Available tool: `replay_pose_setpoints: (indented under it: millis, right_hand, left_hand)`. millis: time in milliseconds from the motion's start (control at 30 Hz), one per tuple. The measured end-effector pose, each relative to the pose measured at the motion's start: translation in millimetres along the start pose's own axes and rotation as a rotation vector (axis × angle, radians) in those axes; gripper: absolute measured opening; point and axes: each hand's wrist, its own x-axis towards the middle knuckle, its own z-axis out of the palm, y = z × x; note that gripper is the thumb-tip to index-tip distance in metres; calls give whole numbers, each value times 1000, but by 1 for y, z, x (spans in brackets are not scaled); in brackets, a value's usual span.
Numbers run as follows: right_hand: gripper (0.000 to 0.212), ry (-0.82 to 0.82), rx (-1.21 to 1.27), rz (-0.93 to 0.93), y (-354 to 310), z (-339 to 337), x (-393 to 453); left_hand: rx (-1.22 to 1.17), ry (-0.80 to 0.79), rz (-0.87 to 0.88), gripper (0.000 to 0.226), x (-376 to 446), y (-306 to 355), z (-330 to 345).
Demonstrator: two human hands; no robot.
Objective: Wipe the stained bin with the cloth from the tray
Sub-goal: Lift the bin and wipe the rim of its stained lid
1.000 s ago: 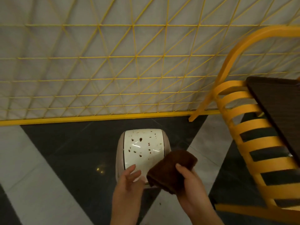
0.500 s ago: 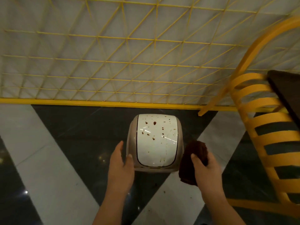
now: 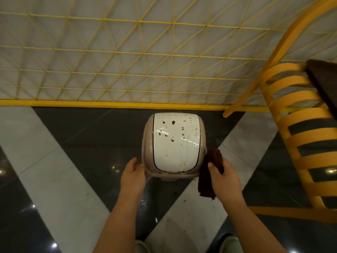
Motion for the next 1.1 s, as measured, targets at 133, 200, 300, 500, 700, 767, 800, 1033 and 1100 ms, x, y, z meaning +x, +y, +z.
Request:
replay_pose_setpoints:
  millis: [133, 200, 300, 500, 700, 767, 800, 1033, 1100]
  right_hand:
    - [23, 20, -43, -1, 7, 2, 5]
    - [23, 42, -58, 5, 13, 5, 8]
    - [25, 120, -71, 26, 22, 17, 5]
    - [25, 123, -49, -56, 39, 35, -31]
    - [30, 156, -166, -23, 49, 24, -20]
    - [38, 123, -130, -83, 47, 39, -34]
    - [42, 104, -112, -140, 46, 46, -42]
    - [30, 114, -173, -169, 54, 46, -30]
    - [41, 39, -301, -238, 52, 61, -42]
  left_hand:
    - [-72, -15, -72, 54, 4, -12, 0]
    - [-135, -20, -100, 40, 2, -16, 2]
    - [-237, -20, -134, 29, 1, -22, 4]
    - [-351, -35, -154, 22, 1, -25, 6]
    - [-399, -40, -190, 21, 4, -27, 6]
    - [-408, -46, -191, 22, 4, -28, 8]
    - [-414, -48, -190, 23, 4, -29, 9]
    - [-436, -63, -199, 23, 7, -30, 9]
    - [-450, -62, -189, 25, 7, -31, 10]
